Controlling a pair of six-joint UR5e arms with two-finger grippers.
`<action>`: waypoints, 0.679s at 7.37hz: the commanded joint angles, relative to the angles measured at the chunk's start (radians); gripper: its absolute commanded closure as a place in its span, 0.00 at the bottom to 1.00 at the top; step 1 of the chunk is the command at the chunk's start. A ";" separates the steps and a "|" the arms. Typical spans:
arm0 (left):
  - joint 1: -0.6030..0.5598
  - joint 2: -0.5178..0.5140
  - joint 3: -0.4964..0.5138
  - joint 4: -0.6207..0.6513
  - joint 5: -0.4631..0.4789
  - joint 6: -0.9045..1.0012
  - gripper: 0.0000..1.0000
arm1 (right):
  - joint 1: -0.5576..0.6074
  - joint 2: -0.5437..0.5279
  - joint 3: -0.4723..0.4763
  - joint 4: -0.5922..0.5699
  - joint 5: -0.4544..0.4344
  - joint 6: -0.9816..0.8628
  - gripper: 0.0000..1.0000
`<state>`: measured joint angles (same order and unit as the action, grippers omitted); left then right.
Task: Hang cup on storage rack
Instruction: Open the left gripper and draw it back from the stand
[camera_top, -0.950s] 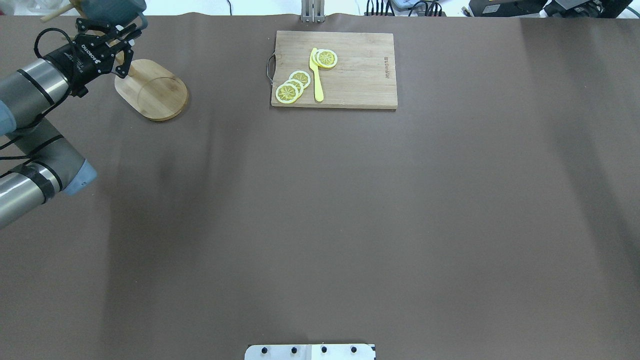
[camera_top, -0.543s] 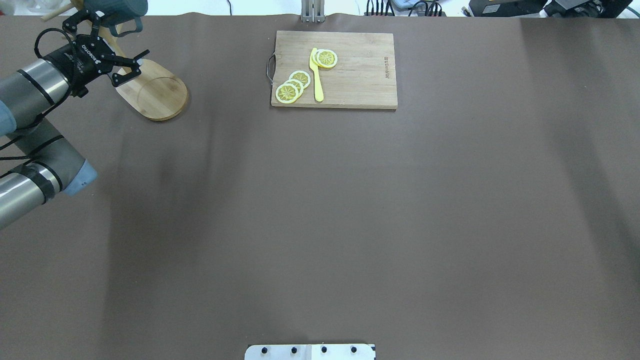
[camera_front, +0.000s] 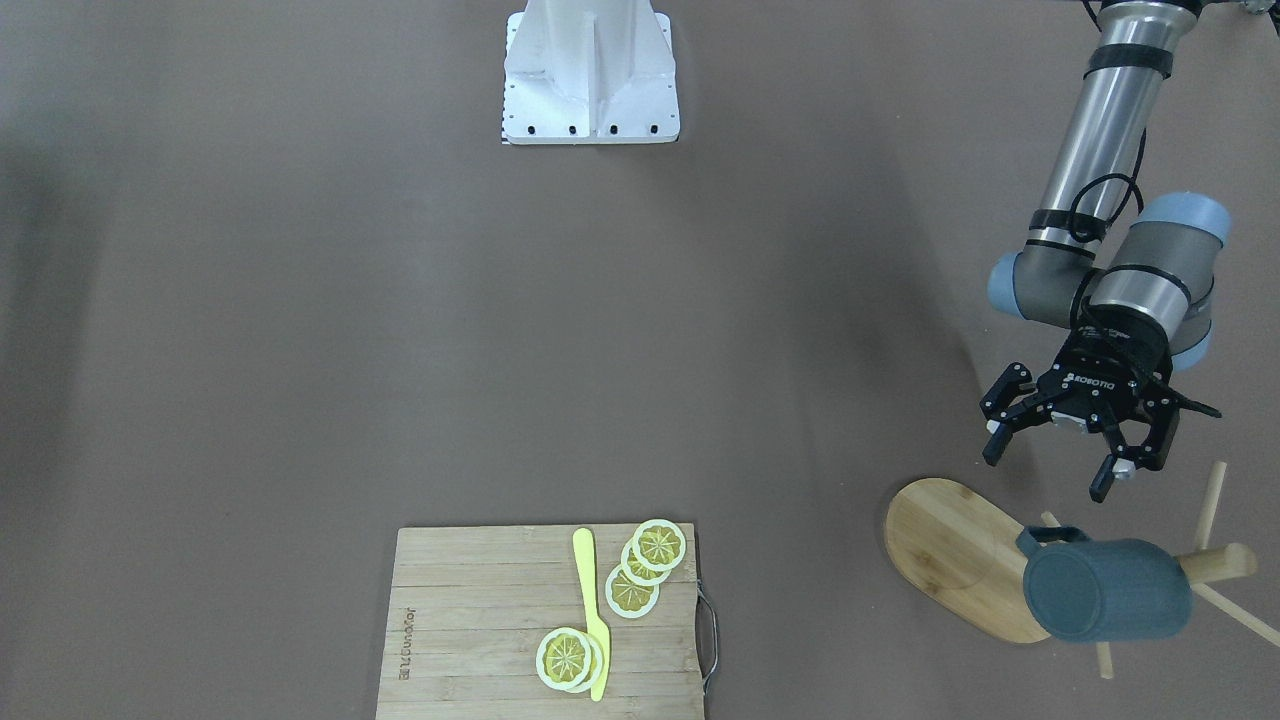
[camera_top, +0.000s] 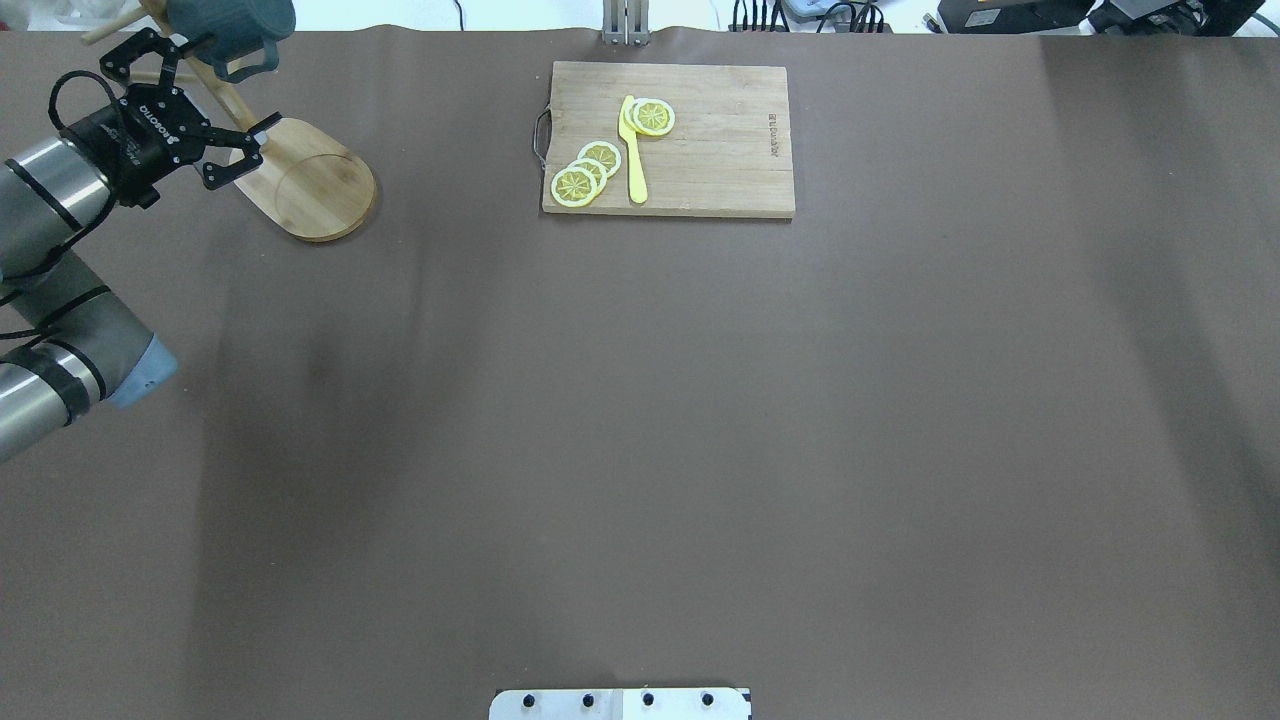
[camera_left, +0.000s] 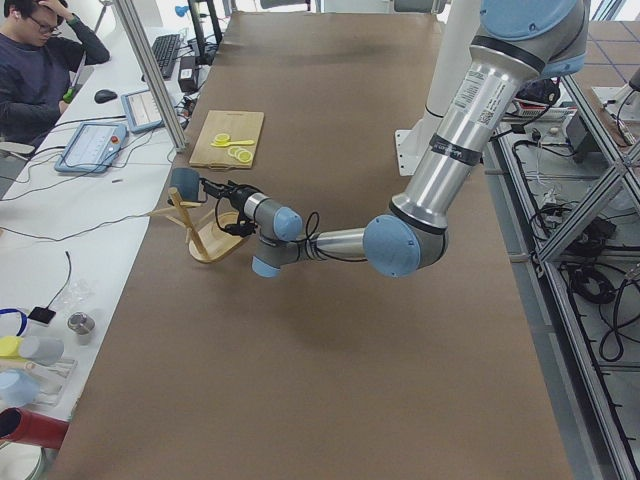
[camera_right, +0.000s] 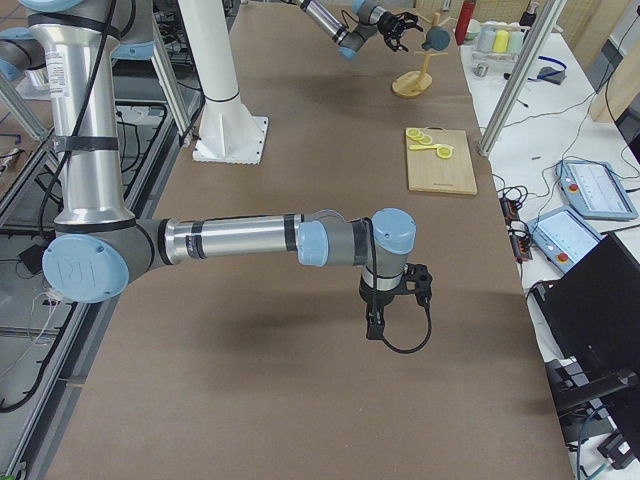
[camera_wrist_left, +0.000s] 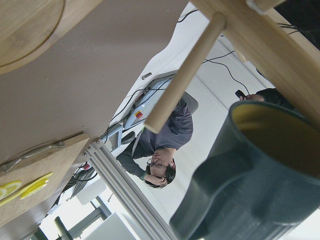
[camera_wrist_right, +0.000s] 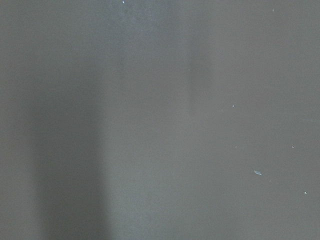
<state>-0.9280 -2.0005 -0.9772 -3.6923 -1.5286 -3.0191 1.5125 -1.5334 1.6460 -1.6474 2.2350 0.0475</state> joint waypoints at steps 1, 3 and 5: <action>0.003 0.054 -0.113 -0.005 -0.001 0.057 0.01 | 0.000 -0.001 0.000 0.000 0.000 -0.002 0.00; 0.003 0.101 -0.193 -0.009 -0.001 0.089 0.01 | 0.000 -0.005 0.000 0.000 0.000 -0.002 0.00; 0.005 0.159 -0.306 0.001 -0.098 0.377 0.01 | 0.000 -0.007 0.002 0.000 0.000 -0.002 0.00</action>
<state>-0.9239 -1.8757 -1.2138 -3.6969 -1.5538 -2.8088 1.5125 -1.5391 1.6467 -1.6475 2.2350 0.0461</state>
